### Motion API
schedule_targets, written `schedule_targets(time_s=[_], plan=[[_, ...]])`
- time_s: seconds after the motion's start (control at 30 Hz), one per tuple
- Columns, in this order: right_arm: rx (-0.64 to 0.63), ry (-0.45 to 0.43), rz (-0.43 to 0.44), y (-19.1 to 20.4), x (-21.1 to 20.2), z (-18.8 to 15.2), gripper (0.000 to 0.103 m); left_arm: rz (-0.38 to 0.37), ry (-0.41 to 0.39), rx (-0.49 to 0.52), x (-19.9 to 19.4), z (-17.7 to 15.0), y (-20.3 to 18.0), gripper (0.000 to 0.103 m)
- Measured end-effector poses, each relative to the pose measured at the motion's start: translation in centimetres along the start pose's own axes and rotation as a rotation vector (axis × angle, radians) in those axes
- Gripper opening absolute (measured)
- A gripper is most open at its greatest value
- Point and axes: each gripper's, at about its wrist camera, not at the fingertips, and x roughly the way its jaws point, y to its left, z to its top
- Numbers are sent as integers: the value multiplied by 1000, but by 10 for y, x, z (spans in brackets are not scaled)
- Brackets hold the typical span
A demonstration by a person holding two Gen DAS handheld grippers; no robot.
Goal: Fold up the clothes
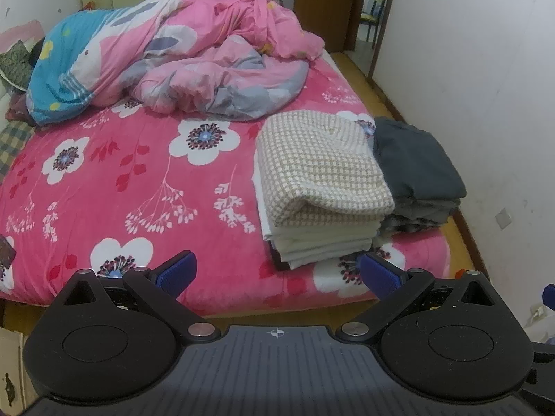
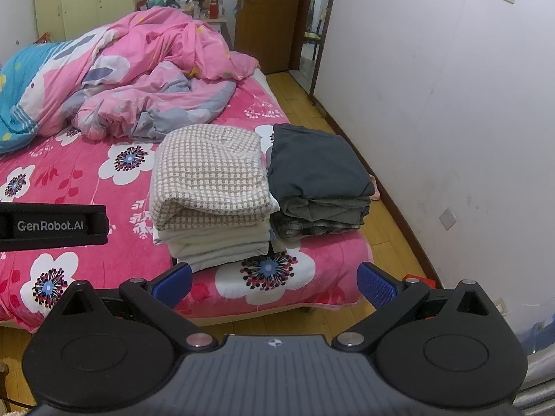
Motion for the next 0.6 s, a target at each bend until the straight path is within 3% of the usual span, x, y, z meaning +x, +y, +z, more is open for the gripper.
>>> schedule_targets(time_s=[0.6], plan=[[-4,2,5,7,2,2,103,4,8,-5,4,3,6,102]])
